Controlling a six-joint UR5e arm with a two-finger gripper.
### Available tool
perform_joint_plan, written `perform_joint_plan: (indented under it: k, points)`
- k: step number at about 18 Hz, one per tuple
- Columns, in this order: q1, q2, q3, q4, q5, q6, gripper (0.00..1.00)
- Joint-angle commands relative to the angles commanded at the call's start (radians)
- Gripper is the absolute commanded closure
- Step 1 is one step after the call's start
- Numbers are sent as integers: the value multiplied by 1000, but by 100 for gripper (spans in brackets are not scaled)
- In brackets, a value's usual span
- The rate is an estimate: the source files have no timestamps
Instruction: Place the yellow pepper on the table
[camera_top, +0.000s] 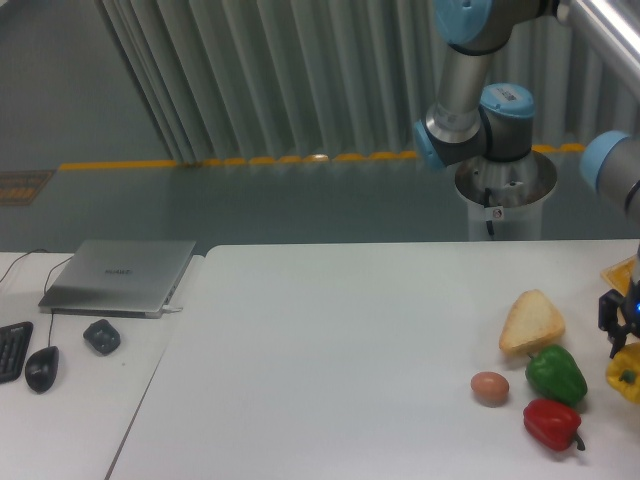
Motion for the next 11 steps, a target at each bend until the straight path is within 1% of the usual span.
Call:
perform_joint_plan:
  k: [6, 8, 10, 11]
  points:
    - [-5, -9, -12, 6, 0, -6, 31]
    - [-8, -9, -17, 6, 0, -8, 26]
    - [-8, -9, -15, 8, -2, -3, 0]
    - [-8, -9, -15, 15, 0, -8, 0]
